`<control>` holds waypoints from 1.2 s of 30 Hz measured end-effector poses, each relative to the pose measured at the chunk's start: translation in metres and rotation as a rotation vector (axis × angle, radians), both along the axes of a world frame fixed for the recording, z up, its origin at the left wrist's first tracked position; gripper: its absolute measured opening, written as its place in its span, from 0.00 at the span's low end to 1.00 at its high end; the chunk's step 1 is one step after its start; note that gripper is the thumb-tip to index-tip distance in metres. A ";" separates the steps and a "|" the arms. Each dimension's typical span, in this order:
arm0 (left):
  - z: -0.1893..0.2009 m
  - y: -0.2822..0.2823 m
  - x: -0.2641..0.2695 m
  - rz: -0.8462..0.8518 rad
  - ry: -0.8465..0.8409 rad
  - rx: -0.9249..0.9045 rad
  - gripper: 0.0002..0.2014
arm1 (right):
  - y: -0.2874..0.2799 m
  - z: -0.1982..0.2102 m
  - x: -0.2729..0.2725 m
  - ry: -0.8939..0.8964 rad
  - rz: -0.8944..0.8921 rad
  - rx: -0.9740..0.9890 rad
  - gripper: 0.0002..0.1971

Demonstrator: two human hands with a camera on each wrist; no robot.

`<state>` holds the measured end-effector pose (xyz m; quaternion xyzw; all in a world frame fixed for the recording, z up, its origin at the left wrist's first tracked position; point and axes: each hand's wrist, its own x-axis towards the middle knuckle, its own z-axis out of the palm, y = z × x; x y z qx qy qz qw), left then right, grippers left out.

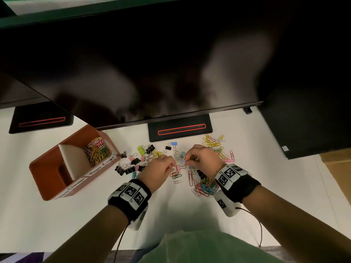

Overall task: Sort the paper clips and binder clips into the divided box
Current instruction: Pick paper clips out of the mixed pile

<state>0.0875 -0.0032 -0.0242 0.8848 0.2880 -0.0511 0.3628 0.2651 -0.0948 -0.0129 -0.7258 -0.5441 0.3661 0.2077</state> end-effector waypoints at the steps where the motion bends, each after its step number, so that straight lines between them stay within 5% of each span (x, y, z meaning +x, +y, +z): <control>1: 0.001 -0.005 -0.002 0.015 -0.003 -0.038 0.06 | 0.000 0.000 0.001 -0.002 0.002 -0.014 0.06; 7: -0.022 -0.030 -0.004 0.166 0.144 -0.066 0.15 | -0.004 -0.001 0.004 -0.007 0.024 -0.080 0.08; 12: -0.029 -0.033 0.007 0.248 0.129 -0.014 0.08 | -0.008 -0.001 0.006 -0.008 0.003 -0.072 0.07; 26: -0.032 -0.023 0.005 -0.026 0.274 0.178 0.06 | 0.005 0.024 0.006 0.026 -0.012 0.034 0.07; 29: -0.020 -0.023 -0.004 0.012 0.216 0.134 0.08 | 0.013 0.031 -0.001 0.007 0.012 0.065 0.07; 36: 0.064 0.032 -0.070 0.466 -0.173 0.060 0.01 | 0.067 0.056 -0.042 0.029 0.092 0.208 0.06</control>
